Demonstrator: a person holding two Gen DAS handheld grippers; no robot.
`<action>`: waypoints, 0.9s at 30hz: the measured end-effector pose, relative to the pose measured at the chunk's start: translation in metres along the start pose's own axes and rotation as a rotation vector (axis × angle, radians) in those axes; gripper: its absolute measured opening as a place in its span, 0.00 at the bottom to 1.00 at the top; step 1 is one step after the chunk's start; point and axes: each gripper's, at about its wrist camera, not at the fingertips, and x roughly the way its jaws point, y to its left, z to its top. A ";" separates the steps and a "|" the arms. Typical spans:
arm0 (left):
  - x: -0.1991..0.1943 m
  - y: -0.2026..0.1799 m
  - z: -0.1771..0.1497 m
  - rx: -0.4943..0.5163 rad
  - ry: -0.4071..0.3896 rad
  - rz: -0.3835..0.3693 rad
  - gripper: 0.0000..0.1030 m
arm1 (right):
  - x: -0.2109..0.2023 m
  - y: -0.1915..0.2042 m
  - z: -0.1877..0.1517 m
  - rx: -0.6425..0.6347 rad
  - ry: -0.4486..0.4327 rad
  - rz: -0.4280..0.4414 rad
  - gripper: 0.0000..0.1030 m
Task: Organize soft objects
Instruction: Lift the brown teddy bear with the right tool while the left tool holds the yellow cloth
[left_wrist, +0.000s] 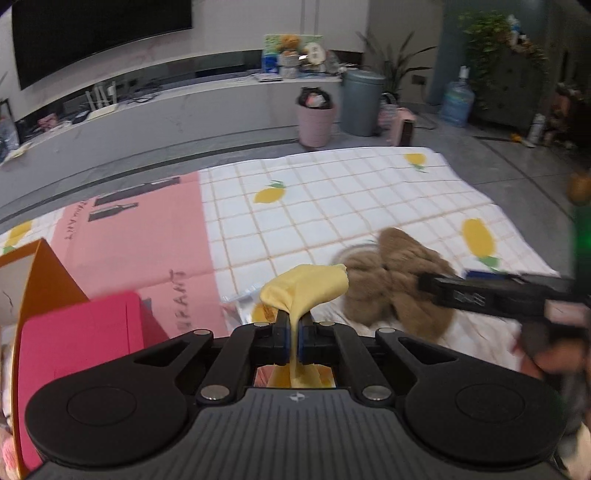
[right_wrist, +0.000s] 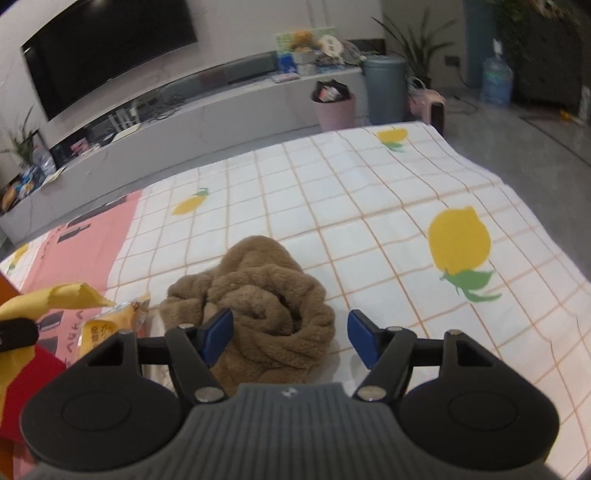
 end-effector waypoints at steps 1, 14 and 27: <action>-0.006 0.000 -0.006 0.001 -0.007 -0.016 0.04 | -0.001 0.002 0.000 -0.025 -0.001 0.004 0.66; 0.012 0.020 -0.045 -0.178 -0.016 -0.133 0.04 | -0.011 0.070 -0.008 -0.609 -0.101 -0.026 0.86; 0.041 0.043 -0.024 -0.289 -0.038 -0.197 0.03 | 0.079 0.098 0.034 -0.832 0.251 0.008 0.90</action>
